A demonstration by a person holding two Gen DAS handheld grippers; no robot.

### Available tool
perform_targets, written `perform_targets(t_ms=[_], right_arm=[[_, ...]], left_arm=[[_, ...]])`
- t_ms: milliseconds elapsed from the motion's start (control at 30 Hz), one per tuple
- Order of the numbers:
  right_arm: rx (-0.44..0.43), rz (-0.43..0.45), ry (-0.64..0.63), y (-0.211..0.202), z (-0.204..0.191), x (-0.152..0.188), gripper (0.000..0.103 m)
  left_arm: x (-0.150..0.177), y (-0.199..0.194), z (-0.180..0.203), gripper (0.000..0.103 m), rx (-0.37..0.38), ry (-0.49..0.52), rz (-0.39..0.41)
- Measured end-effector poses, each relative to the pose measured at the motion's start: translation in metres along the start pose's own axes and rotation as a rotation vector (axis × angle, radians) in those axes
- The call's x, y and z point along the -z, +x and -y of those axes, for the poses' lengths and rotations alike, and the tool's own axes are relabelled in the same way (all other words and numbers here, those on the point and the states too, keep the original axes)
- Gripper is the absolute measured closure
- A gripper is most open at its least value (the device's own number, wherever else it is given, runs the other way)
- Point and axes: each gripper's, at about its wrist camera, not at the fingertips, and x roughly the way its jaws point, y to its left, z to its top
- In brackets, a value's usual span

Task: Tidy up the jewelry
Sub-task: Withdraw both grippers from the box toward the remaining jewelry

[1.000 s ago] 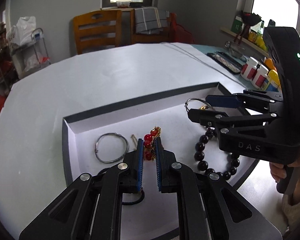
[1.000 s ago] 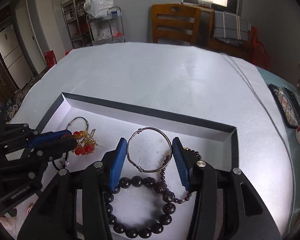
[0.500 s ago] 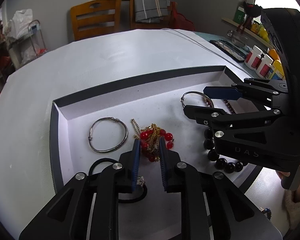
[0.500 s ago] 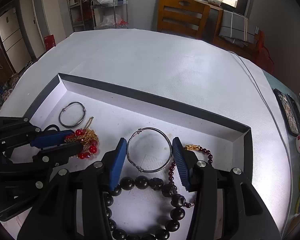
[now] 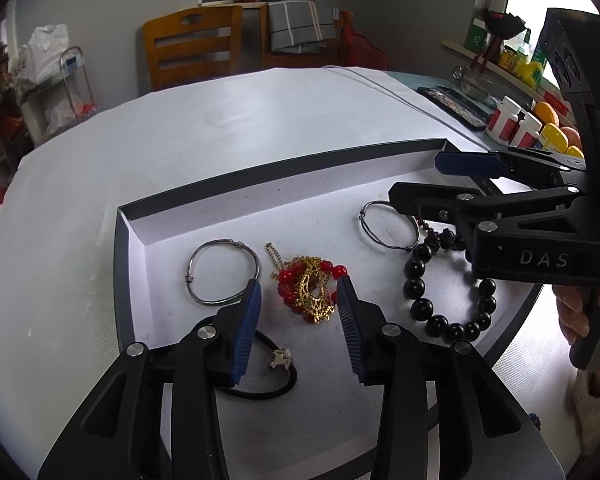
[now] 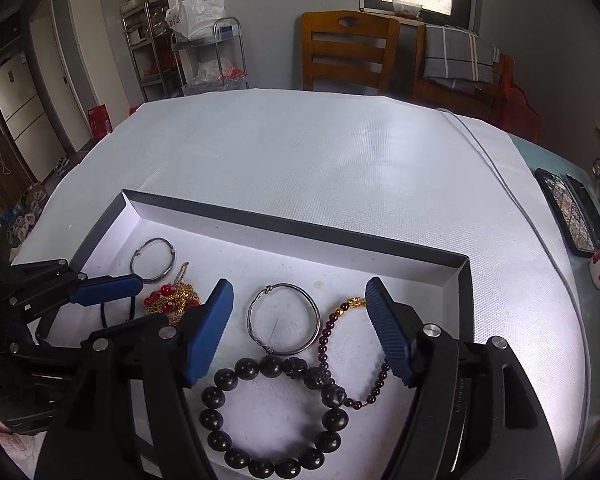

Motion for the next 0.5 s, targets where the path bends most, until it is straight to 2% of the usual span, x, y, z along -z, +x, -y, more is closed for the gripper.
perform_targets(t_ms=[133,233,300,333,367,433,500], right_arm=[[-0.015,0.033,0.015,-0.019,0.005,-0.001,0.030],[-0.027,0.087,0.023,-0.046,0.008,0.001,0.021],[-0.035,0.120,0.020,-0.065,0.009,0.003,0.019],[-0.031,0.136,0.013,-0.075,0.009,0.005,0.016],[-0.024,0.151,0.004,-0.084,0.008,0.008,0.014],[-0.007,0.184,-0.009,-0.103,0.008,0.014,0.005],[0.008,0.203,-0.022,-0.119,0.009,0.023,0.006]], left_arm=[[-0.003,-0.014,0.006,0.045,-0.053,0.020,0.029],[-0.005,-0.032,0.008,0.045,-0.065,0.018,0.041],[-0.005,-0.044,0.008,0.035,-0.054,0.005,0.047],[-0.005,-0.051,0.009,0.024,-0.064,0.001,0.062],[-0.004,-0.059,0.009,0.020,-0.073,-0.002,0.080],[-0.001,-0.074,0.008,0.020,-0.054,-0.017,0.098],[0.004,-0.087,0.009,0.020,-0.047,-0.028,0.106]])
